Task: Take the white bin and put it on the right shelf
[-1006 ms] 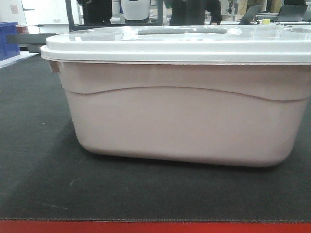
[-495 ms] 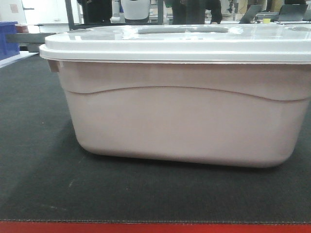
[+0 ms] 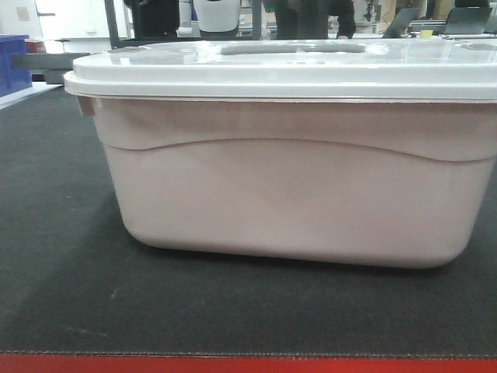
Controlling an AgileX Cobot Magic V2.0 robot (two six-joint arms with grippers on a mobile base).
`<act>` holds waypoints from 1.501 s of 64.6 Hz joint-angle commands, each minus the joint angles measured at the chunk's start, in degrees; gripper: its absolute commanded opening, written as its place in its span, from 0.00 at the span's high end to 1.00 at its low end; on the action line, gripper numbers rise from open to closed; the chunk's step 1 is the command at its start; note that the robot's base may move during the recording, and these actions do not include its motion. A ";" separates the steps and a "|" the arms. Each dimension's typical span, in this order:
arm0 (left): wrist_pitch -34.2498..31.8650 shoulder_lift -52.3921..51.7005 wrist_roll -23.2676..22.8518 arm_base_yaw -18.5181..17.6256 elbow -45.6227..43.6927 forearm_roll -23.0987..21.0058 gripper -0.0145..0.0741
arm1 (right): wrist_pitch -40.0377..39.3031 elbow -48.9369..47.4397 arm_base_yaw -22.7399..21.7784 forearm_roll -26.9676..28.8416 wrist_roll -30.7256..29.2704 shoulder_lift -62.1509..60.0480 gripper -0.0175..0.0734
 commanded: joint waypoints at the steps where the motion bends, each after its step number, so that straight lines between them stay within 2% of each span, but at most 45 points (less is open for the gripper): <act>1: -3.13 5.05 -0.40 -1.85 -2.95 -3.28 0.43 | -1.79 -3.88 0.03 0.19 0.08 6.50 0.24; 7: -0.29 9.82 -0.40 -3.49 -4.81 -7.04 0.39 | 1.73 -6.13 0.03 2.51 0.23 11.68 0.11; 14: 7.04 15.91 -0.12 -3.93 -9.60 -16.61 0.38 | 10.10 -11.61 0.03 9.02 0.23 16.41 0.12; 16: 9.02 17.44 0.87 -3.93 -11.27 -18.16 0.38 | 12.64 -13.36 -0.08 10.62 0.23 18.03 0.12; 26: 19.57 27.19 11.84 -3.13 -22.57 -28.27 0.38 | 29.08 -25.83 -0.08 19.58 0.23 26.69 0.12; 30: 23.52 30.89 17.19 -2.17 -26.56 -34.06 0.38 | 36.62 -31.38 -0.20 22.53 0.23 31.31 0.12; 36: 32.20 36.85 26.66 0.72 -31.86 -45.13 0.38 | 45.54 -38.28 -0.33 25.28 -0.58 38.17 0.12; 42: 38.52 42.03 33.90 4.30 -34.26 -53.71 0.38 | 50.17 -42.79 -0.33 27.29 -3.02 43.08 0.12; 49: 46.31 47.95 40.15 9.67 -34.68 -62.44 0.38 | 51.18 -44.19 -0.49 31.53 -7.28 46.28 0.12; 56: 54.06 53.76 44.78 13.00 -34.68 -70.26 0.38 | 53.47 -44.19 -3.64 37.87 -13.01 48.66 0.12; 62: 57.13 57.71 47.33 14.07 -34.68 -73.63 0.38 | 58.00 -44.19 -10.04 45.71 -19.29 51.10 0.12; 70: 57.13 61.76 48.10 13.65 -34.68 -73.78 0.38 | 65.01 -44.19 -18.62 56.87 -29.30 54.97 0.12; 75: 57.13 64.31 48.20 12.85 -34.68 -73.78 0.38 | 68.03 -43.61 -21.44 60.09 -33.69 57.85 0.12; 84: 57.13 67.67 48.20 10.98 -34.68 -73.90 0.38 | 70.39 -38.75 -22.06 63.38 -39.60 62.68 0.12; 97: 57.13 69.18 48.25 7.91 -34.68 -73.03 0.38 | 70.44 -26.77 -22.01 72.78 -49.13 65.65 0.12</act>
